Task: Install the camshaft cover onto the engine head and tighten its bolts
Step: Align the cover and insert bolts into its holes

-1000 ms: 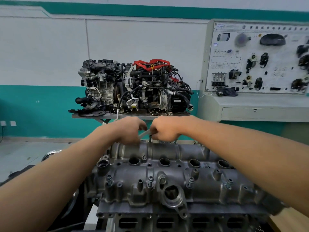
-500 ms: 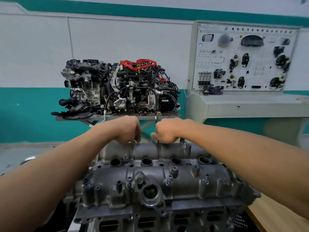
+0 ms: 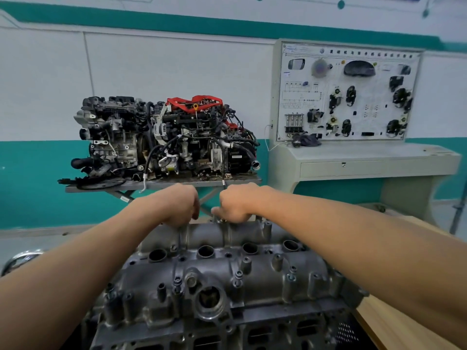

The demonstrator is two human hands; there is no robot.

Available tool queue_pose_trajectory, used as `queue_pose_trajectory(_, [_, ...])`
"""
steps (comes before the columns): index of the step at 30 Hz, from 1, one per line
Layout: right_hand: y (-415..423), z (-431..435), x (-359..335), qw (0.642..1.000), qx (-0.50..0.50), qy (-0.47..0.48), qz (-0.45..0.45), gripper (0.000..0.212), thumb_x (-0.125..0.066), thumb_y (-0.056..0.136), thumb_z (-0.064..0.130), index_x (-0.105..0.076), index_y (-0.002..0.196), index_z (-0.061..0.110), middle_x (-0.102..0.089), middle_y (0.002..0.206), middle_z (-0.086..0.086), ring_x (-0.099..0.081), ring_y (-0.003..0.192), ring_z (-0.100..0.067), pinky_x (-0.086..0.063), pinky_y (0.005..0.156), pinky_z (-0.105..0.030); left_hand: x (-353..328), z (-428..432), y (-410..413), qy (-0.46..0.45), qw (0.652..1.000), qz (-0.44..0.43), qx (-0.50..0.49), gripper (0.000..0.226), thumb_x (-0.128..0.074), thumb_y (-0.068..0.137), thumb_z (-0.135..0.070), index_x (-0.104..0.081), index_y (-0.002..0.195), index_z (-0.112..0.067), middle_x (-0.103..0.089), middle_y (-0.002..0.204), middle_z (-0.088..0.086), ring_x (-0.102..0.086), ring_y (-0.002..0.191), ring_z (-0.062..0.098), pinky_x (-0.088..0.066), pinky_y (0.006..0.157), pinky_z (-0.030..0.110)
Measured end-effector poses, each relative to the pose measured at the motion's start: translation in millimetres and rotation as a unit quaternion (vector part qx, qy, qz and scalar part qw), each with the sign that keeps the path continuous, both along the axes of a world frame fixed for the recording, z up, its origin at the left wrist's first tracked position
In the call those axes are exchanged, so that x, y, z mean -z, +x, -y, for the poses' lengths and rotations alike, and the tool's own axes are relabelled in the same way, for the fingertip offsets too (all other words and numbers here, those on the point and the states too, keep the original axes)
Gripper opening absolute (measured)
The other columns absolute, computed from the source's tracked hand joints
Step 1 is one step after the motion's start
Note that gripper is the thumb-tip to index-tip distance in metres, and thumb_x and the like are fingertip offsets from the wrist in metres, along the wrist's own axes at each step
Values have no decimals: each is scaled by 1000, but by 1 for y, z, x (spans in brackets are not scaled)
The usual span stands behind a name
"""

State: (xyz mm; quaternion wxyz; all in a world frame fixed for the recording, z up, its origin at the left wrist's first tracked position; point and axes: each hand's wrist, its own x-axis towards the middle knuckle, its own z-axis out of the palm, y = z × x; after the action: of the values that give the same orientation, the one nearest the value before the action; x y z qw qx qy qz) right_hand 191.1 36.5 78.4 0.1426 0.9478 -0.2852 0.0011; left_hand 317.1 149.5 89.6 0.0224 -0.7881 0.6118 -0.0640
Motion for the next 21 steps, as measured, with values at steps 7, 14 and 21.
queue_pose_trajectory(7, [0,-2,-14,997,-21,34,-58,30,-53,91,36,-66,78,12,-67,80,-9,-59,70,-28,-41,53,-29,-2,-1,4,-56,992,59,-100,46,-65,85,-60,-38,71,-25,-48,75,-6,-52,65,15,-42,59,32])
queue_pose_trajectory(14, [0,-1,1,999,28,43,14,53,-32,99,60,-49,73,17,-53,81,-2,-51,70,-21,-33,59,-32,-9,-5,-4,1,1000,-10,-12,32,-55,88,-6,-77,96,-27,-71,96,-3,-60,79,15,-45,71,23])
queue_pose_trajectory(21, [-9,-7,-19,995,-39,73,-49,29,-54,96,33,-69,96,8,-71,101,-11,-67,88,-28,-55,72,-37,2,-1,3,-50,993,68,-80,45,-70,84,-54,-43,73,-20,-51,78,-4,-60,77,24,-45,62,32])
